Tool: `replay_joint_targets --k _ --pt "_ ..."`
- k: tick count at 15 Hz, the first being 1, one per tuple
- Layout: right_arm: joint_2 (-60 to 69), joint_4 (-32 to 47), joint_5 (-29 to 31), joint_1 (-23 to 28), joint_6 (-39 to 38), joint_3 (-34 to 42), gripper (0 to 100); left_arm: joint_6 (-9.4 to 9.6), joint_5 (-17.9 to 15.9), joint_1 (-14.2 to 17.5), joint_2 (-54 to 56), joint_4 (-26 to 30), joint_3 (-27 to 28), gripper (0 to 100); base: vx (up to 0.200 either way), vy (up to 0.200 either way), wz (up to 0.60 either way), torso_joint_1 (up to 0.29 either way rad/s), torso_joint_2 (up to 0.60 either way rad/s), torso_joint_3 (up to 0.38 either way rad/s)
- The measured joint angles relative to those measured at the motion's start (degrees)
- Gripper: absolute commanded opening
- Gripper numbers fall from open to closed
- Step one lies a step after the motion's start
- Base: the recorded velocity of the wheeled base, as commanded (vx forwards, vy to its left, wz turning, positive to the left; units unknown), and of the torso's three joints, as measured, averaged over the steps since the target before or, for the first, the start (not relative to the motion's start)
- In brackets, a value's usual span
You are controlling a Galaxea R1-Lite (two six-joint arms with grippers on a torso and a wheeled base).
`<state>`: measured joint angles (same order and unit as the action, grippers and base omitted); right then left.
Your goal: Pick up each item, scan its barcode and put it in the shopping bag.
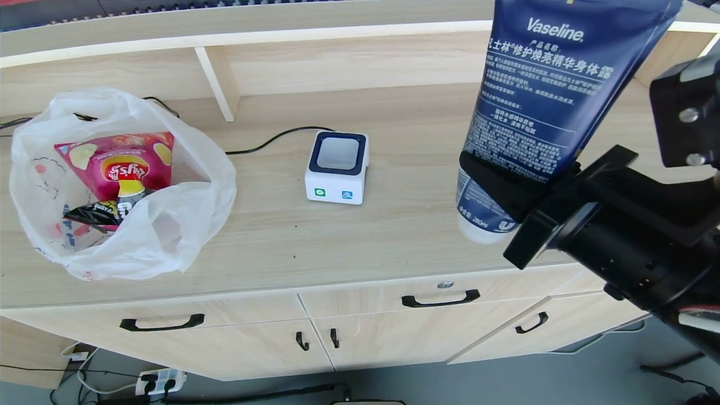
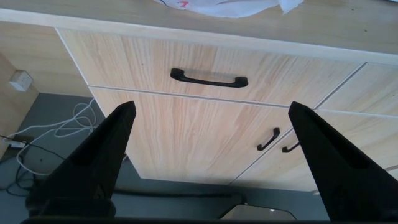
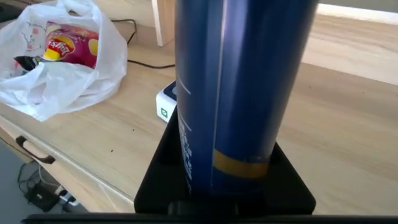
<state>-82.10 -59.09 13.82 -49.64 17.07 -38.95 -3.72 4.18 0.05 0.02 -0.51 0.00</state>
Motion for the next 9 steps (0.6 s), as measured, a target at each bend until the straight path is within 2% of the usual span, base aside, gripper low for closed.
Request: replay_joint_targets --k 4,9 --pt "-2.9 -4.8 1.1 4.4 -1.5 -0.1 0 -0.02 0.0 0.1 0.0 0.0 0.0 100 0.0 0.2 0.0 0.0 0.0 0.005" --pt "-4.9 -6.4 0.2 5.8 -1.9 -0.2 0 -0.05 0.0 0.0 0.0 0.0 0.0 100 0.0 0.2 0.0 0.006 0.0 0.001"
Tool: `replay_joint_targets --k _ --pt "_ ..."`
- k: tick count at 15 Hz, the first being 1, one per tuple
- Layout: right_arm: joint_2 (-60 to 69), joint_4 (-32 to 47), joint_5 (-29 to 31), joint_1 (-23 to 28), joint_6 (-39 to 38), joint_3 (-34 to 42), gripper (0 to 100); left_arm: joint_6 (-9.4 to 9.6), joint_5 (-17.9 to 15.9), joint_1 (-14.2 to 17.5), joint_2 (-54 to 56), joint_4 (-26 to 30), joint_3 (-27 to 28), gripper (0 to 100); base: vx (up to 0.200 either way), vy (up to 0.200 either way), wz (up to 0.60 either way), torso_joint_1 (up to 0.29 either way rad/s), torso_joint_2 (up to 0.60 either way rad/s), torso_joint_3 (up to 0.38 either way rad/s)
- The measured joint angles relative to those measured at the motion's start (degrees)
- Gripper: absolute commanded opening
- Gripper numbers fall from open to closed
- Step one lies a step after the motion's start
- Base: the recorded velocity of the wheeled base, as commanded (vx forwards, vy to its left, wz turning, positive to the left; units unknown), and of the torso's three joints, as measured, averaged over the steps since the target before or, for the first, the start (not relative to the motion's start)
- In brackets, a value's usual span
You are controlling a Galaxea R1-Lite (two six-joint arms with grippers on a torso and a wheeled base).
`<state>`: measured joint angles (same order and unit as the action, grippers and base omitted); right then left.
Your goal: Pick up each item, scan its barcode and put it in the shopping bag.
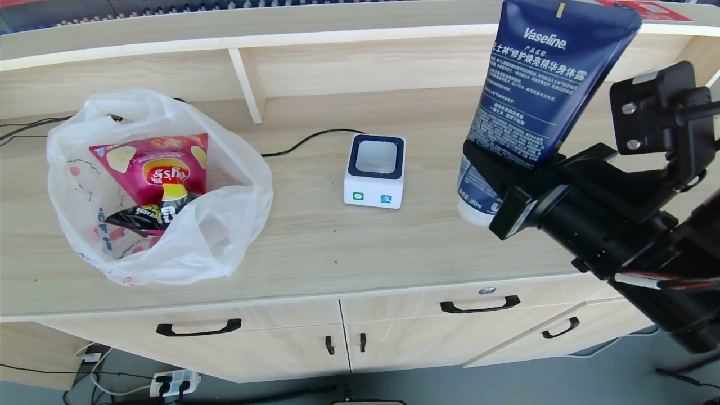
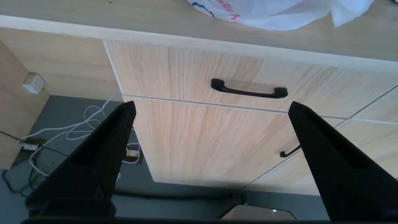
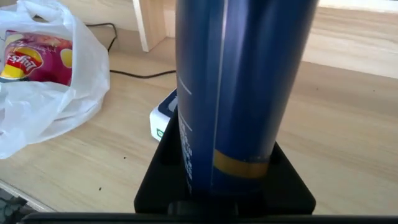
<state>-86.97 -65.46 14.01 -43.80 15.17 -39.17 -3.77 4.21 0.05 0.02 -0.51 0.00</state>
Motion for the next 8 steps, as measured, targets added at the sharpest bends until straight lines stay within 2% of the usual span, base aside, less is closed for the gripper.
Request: replay_joint_targets --k 6,8 --pt "-1.5 0.0 -1.0 1.1 0.4 0.0 0 0.0 0.0 0.0 0.0 0.0 0.0 100 0.0 0.2 0.0 0.002 0.0 0.0" --pt "-2.3 0.0 -2.9 1.8 3.4 -0.4 0 0.0 0.0 0.0 0.0 0.0 0.0 100 0.0 0.2 0.0 0.002 0.01 0.002"
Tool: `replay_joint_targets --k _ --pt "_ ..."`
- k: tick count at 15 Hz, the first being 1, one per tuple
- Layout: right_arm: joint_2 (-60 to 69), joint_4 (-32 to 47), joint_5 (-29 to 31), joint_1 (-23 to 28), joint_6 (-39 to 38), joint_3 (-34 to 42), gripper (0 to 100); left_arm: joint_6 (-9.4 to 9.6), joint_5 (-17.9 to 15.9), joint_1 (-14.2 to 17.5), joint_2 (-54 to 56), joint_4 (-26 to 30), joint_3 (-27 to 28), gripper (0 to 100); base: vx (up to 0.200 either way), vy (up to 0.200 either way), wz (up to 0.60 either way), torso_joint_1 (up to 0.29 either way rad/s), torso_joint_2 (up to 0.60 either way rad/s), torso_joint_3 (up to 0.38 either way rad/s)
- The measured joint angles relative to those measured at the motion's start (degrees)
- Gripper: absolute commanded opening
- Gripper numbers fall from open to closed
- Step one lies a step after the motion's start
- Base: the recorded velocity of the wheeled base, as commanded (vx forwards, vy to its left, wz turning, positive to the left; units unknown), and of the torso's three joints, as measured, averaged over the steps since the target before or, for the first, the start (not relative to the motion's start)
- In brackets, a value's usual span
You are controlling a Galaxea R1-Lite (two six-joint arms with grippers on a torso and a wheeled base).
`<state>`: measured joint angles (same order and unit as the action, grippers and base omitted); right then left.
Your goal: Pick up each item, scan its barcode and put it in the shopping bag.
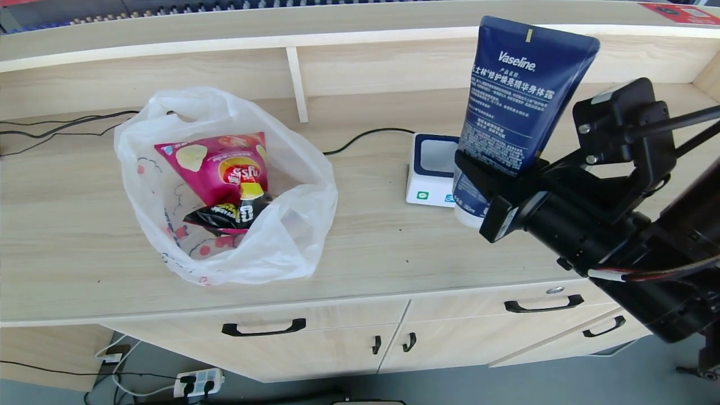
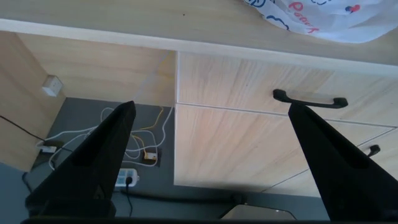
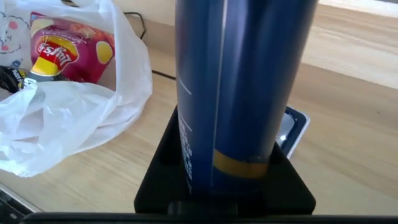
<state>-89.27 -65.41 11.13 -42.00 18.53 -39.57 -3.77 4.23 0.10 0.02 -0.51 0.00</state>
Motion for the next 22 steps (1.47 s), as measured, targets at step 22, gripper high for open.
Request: replay_joint_targets --k 22 --pt "-14.9 7.6 -47.1 30.0 42.5 -24.3 0 2.27 0.0 0.0 0.0 -0.5 0.0 100 0.0 0.018 0.0 0.0 0.0 0.0"
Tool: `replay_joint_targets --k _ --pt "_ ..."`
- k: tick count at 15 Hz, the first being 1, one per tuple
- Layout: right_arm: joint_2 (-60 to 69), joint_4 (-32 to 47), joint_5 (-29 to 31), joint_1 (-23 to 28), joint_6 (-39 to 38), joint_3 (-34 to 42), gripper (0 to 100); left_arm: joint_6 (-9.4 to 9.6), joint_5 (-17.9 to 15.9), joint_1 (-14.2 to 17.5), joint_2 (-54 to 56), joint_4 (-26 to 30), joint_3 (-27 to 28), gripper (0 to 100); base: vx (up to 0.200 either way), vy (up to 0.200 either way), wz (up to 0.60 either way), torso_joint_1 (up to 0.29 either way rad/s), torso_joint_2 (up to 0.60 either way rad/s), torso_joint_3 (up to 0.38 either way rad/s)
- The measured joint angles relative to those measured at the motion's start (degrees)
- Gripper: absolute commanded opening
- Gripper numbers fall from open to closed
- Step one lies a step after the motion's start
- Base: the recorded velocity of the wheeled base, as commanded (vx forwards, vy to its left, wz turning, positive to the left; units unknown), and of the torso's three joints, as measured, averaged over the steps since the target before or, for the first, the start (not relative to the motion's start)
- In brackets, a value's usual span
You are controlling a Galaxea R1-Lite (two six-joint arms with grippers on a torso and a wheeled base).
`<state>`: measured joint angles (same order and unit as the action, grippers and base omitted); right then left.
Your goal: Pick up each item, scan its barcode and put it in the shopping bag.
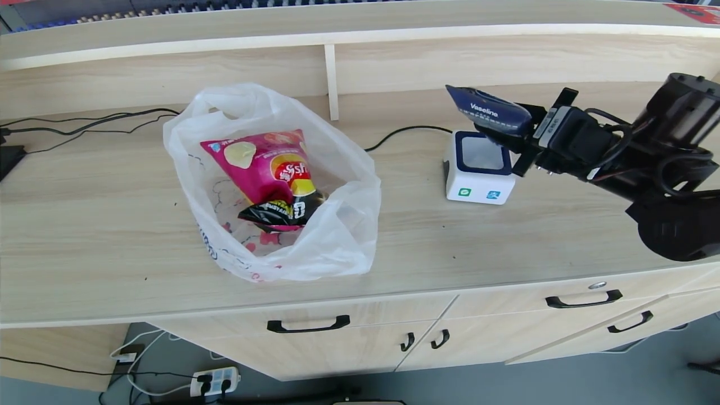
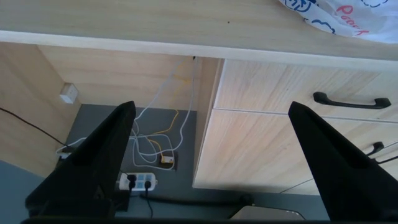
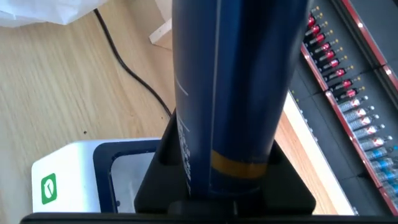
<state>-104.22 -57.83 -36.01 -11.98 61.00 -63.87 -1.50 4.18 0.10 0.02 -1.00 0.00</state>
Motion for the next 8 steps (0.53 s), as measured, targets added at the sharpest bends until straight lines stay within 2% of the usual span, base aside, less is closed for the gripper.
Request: replay_joint_targets --k 8 --pt "-1.2 0.1 -2.7 3.0 0.6 -0.8 0 0.09 0.0 0.0 0.0 0.0 0.0 100 0.0 0.0 0.0 0.0 0.0 0.0"
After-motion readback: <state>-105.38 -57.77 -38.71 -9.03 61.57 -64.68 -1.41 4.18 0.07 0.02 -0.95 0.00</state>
